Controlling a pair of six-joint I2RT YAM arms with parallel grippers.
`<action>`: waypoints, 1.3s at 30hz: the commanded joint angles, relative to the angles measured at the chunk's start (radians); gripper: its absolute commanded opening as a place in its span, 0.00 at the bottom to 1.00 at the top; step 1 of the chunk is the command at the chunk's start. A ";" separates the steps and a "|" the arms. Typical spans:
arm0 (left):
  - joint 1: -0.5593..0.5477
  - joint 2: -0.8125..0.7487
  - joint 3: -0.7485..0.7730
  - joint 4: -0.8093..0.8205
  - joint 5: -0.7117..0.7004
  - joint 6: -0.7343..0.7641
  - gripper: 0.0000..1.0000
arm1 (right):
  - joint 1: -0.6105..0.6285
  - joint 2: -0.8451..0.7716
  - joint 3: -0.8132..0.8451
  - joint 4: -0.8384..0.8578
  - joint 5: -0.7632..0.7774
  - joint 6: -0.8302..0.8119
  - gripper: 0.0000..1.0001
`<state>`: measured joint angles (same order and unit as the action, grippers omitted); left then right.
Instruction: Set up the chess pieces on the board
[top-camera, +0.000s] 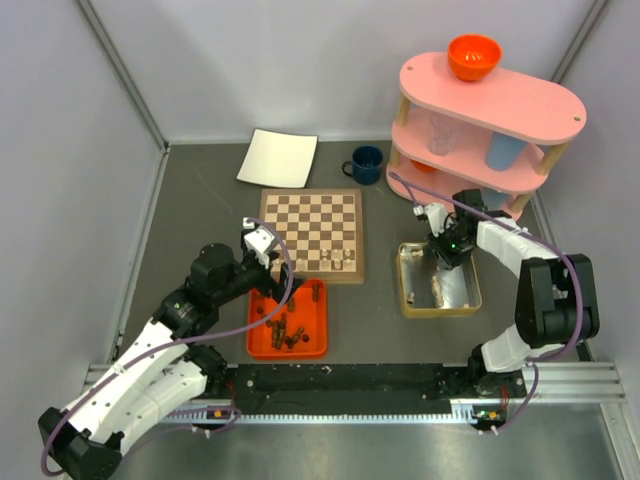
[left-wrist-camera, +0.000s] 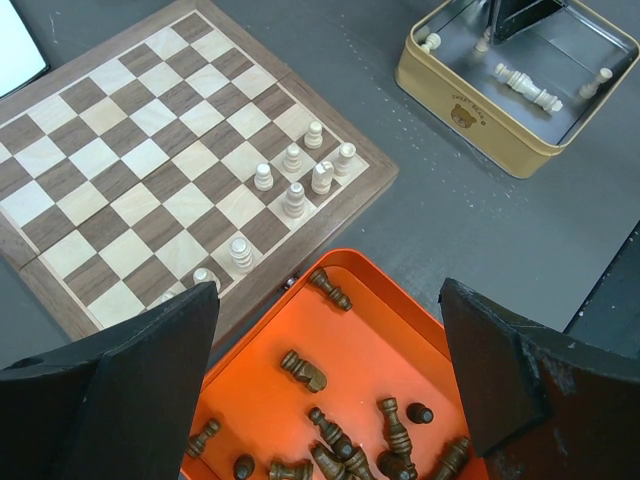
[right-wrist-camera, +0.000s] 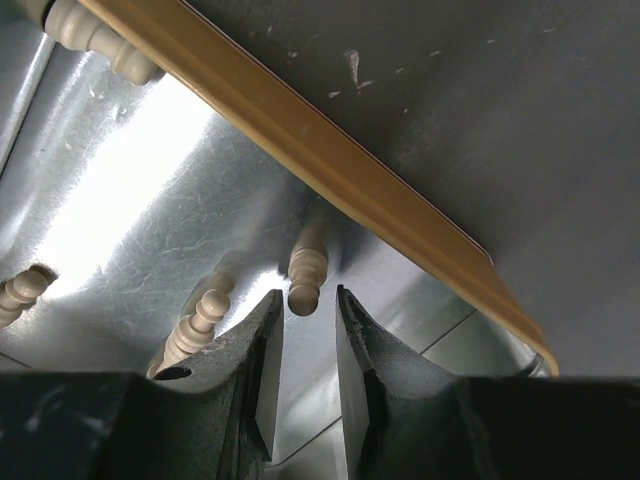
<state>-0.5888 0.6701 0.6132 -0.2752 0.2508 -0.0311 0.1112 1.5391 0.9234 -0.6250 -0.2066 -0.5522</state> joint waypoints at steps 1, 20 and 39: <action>0.004 -0.014 0.017 0.018 -0.004 0.008 0.97 | 0.015 0.004 0.031 0.038 0.015 0.017 0.29; 0.006 -0.058 0.017 0.025 -0.051 0.000 0.97 | 0.033 -0.117 0.015 -0.005 -0.008 -0.031 0.00; 0.201 -0.119 -0.004 0.025 -0.223 0.020 0.98 | 0.195 -0.116 0.425 -0.278 -0.244 -0.072 0.00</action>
<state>-0.3923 0.6193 0.6250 -0.2935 0.1001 -0.0231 0.2340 1.3617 1.2285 -0.8684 -0.3893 -0.6277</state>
